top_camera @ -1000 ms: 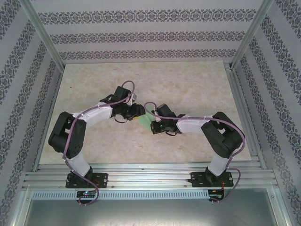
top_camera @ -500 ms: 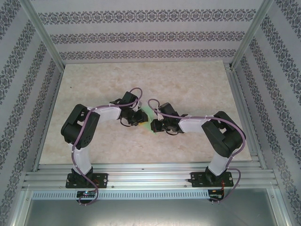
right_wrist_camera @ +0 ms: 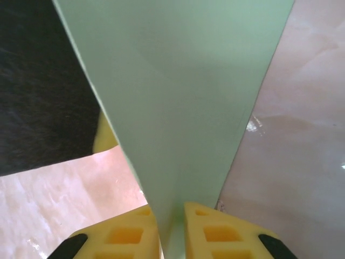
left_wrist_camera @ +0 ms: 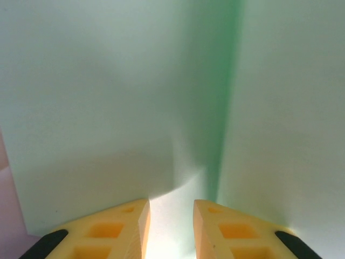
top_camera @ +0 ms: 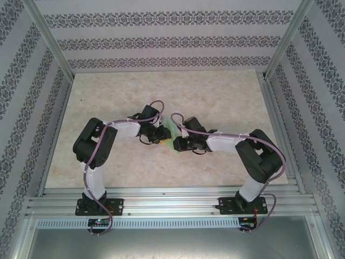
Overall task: Fold a paper plane with a square sheet of paper (fold left side to right side)
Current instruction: Fourth fold the wing at the center of the table.
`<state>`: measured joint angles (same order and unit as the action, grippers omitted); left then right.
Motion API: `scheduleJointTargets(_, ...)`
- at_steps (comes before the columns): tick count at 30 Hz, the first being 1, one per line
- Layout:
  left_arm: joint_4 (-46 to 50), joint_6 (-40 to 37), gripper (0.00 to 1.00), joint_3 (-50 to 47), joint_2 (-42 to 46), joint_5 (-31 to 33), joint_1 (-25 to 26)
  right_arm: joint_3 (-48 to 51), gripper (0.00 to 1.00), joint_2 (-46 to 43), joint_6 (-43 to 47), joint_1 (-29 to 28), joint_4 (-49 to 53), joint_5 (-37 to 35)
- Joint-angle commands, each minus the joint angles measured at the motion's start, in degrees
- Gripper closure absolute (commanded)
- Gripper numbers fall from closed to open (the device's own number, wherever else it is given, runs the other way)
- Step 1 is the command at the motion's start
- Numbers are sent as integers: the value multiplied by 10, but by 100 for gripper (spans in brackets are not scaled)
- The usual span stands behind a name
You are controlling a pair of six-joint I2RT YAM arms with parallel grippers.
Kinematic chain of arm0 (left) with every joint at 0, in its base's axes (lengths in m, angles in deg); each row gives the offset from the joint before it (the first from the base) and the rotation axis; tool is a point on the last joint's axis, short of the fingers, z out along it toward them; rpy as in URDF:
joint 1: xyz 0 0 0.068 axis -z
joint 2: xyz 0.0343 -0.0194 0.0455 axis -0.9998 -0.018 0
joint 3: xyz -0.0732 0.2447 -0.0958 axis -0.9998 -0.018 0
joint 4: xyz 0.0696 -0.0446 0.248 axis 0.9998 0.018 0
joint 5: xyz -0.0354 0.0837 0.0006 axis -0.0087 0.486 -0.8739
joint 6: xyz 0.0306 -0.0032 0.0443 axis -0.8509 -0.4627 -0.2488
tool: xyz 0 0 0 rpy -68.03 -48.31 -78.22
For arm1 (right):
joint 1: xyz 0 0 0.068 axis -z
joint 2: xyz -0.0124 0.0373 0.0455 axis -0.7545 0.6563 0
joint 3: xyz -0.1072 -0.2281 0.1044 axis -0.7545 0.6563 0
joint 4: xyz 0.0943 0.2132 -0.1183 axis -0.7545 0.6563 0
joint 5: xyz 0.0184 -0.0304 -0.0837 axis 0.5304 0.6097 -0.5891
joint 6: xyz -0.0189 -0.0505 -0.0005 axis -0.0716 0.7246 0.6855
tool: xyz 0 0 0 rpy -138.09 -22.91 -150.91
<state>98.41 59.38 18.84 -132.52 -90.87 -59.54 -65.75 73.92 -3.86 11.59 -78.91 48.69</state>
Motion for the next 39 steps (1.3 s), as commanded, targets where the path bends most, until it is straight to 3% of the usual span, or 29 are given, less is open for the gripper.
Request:
scheduleJointTargets(1, -8, 6, 70, 9, -21, 23, 5, -18, 80, -21, 26, -5, 43, -35)
scheduleJointTargets(8, -2, 3, 70, 13, -22, 23, 5, -26, 80, 2, 30, -17, 50, -35)
scheduleJointTargets(18, 2, -2, 70, 7, -14, 26, 5, -31, 92, 28, 33, -3, 15, 24)
scheduleJointTargets(33, -20, -13, 66, -29, 9, 18, 5, -40, 92, 71, 45, 39, -17, 150)
scheduleJointTargets(39, 23, -37, 62, -16, 32, 34, 4, -40, 92, 74, 50, 44, -6, 144)
